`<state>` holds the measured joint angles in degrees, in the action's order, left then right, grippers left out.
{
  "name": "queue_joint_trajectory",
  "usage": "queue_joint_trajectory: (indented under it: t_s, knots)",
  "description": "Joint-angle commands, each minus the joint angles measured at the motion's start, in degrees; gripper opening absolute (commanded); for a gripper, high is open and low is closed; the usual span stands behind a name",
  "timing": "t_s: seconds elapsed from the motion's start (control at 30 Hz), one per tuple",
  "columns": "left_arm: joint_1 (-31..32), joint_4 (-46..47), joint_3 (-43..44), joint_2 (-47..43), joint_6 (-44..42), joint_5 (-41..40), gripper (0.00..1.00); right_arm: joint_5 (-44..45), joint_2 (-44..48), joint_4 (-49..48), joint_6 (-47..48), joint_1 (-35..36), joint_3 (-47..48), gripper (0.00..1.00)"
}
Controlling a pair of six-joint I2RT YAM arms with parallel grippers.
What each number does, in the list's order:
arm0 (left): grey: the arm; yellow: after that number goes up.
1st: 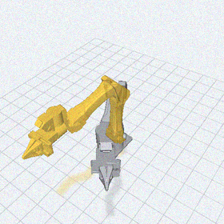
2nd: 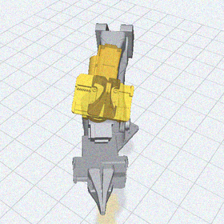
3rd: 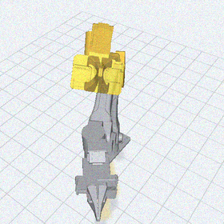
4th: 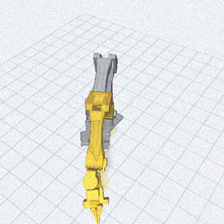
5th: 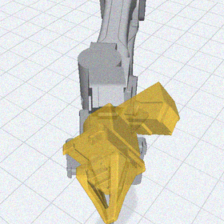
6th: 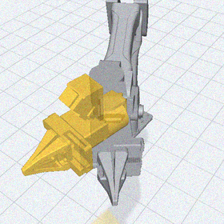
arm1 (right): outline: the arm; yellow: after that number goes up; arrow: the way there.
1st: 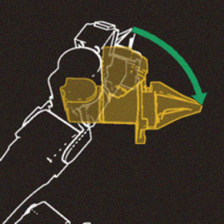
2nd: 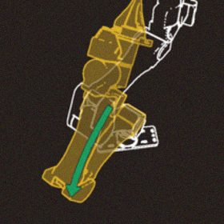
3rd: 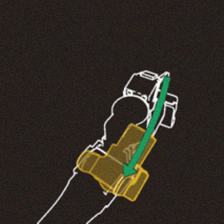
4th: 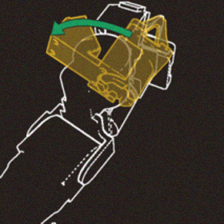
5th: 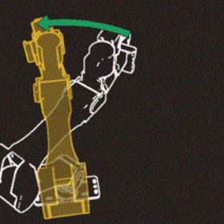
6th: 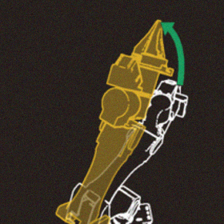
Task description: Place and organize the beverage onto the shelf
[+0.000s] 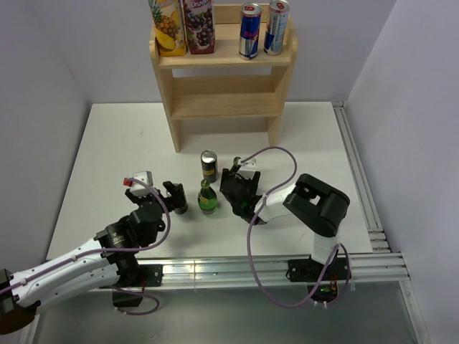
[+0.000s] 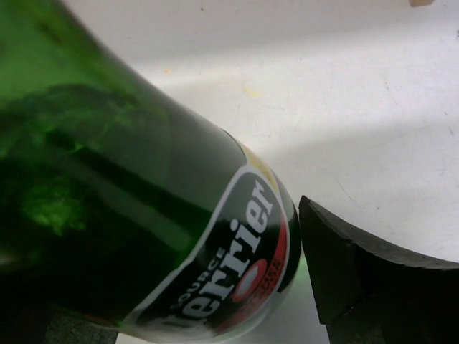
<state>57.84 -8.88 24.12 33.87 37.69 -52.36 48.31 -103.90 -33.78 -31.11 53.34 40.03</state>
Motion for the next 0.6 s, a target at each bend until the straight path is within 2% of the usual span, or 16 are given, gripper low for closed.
queue_joint_trajectory:
  t_s: [0.0, 0.17, 0.37, 0.47, 0.57]
  knots:
    - [0.34, 0.89, 0.75, 0.23, -0.43, 0.41, 0.99, 5.3, -2.01, -3.83, 2.28, -0.61, 0.58, 0.86]
    - [0.34, 0.97, 1.19, 1.03, -0.87, 0.5, 0.99, 7.49, -2.71, -7.08, 2.81, -0.69, -0.39, 0.77]
    - [0.34, 0.97, 1.02, 1.03, -0.95, 0.5, 0.99, 7.94, -2.89, -5.95, 2.9, -0.7, 0.4, 0.73]
    - [0.34, 0.98, 1.11, 0.94, -0.87, 0.42, 0.99, 7.06, -2.1, -5.6, 3.34, -0.78, 0.49, 0.52]
    - [0.34, 0.97, 1.02, 0.68, -0.95, 0.41, 0.99, 6.53, -2.19, -2.7, 2.82, -0.78, 1.89, 0.25]
